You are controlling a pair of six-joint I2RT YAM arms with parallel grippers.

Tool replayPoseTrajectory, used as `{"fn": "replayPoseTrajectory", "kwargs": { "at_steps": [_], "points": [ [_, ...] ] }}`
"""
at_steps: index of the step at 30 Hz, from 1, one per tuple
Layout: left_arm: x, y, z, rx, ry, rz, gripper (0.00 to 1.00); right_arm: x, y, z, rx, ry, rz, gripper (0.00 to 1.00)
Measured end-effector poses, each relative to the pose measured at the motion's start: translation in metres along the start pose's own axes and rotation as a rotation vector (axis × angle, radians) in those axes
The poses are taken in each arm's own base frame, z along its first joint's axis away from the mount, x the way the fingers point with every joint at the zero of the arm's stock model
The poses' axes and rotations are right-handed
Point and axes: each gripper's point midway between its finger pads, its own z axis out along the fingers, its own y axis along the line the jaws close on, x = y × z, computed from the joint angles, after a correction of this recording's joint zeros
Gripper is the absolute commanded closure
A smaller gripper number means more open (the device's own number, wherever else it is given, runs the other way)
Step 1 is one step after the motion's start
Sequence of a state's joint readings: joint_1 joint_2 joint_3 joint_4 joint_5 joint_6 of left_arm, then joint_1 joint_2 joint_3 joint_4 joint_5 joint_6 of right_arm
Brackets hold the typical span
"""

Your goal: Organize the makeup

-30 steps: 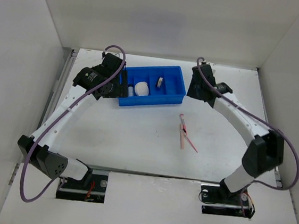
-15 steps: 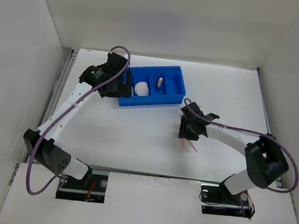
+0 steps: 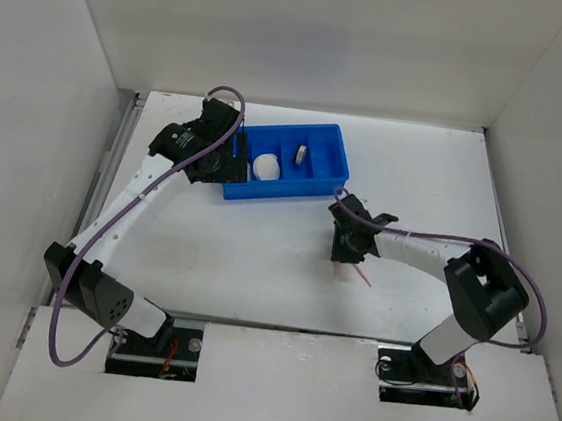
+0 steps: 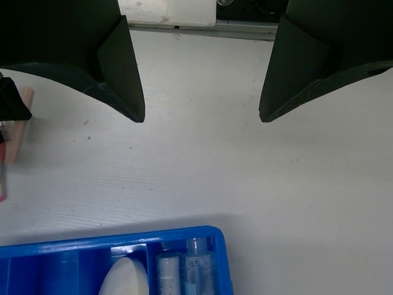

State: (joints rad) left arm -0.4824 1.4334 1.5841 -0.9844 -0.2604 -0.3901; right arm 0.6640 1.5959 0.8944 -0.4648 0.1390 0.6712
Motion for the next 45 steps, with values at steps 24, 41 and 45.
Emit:
{"fn": "replayPoseTrajectory", "kwargs": {
  "at_steps": [24,41,45],
  "points": [
    [0.0,0.002,0.001,-0.009,-0.006,0.01,0.28,-0.291,0.079,-0.084,-0.023,-0.506,-0.014,0.84],
    [0.002,0.006,-0.001,-0.019,0.001,0.016,0.28,-0.289,0.039,-0.055,0.061,-0.433,-0.021,0.75],
    [0.002,0.005,-0.001,-0.018,-0.002,0.014,0.28,-0.246,0.01,-0.107,0.045,-0.48,0.011,0.73]
  ]
}}
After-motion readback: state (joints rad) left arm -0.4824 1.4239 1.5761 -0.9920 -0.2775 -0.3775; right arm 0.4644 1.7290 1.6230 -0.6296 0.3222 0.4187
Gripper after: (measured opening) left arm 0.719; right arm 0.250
